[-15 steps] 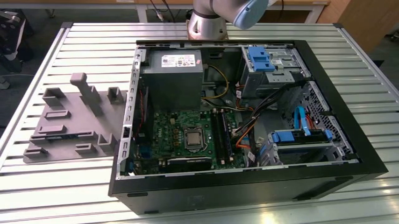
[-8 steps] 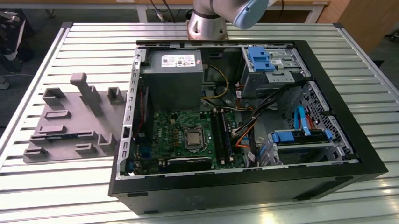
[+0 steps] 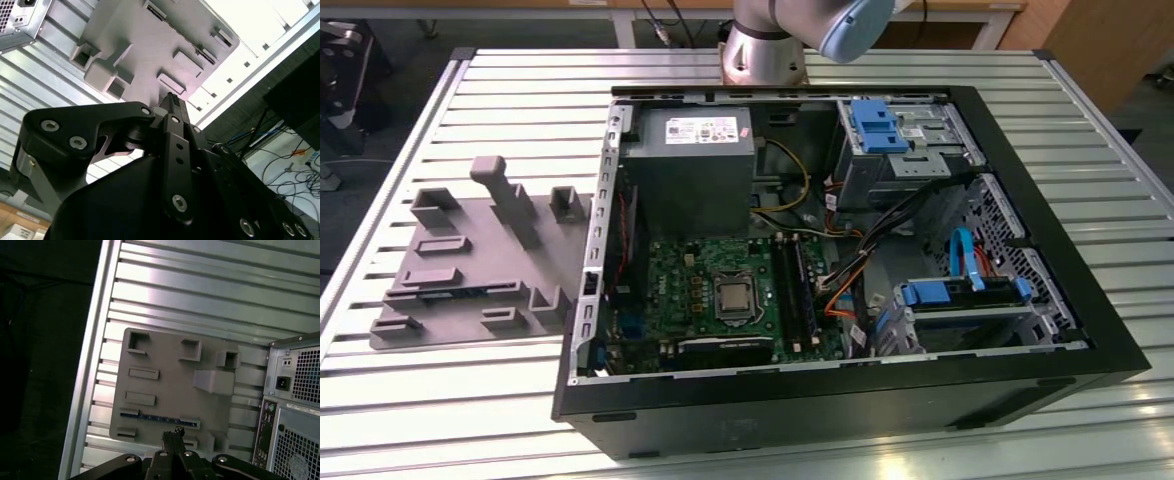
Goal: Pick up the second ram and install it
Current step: 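Pick up the second ram and move it above second insertion slot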
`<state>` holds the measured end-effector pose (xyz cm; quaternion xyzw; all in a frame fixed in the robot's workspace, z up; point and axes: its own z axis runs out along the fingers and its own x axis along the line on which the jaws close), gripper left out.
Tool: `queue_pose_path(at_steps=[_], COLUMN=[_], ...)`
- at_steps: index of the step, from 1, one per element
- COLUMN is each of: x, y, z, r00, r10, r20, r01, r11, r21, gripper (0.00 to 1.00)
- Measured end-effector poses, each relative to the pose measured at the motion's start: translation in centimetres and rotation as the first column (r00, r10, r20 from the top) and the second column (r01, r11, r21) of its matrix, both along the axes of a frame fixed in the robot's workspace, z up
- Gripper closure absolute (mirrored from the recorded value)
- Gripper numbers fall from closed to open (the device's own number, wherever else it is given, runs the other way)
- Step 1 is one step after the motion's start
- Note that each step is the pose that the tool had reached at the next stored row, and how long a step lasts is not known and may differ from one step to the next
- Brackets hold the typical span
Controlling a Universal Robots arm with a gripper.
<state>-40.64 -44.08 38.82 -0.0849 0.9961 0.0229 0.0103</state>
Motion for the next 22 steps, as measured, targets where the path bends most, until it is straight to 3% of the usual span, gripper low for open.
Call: queue_pose_path(at_steps=[6, 11, 14, 22], x=[-0.06, -0.07, -0.07, -0.07], y=[0.00, 0.00, -0.01, 0.00], z=[-0.02, -0.08, -0.10, -0.10], r00=[0.9953, 0.9831, 0.9771, 0.9768], r10=[0.097, 0.183, 0.213, 0.214], r20=[-0.0001, 0.0001, -0.0010, -0.0011], r01=[-0.097, -0.183, -0.213, -0.214], r11=[0.9953, 0.9831, 0.9771, 0.9768], r21=[-0.0001, -0.0004, -0.0050, -0.0054], gripper=[0.89, 0.89, 0.89, 0.89])
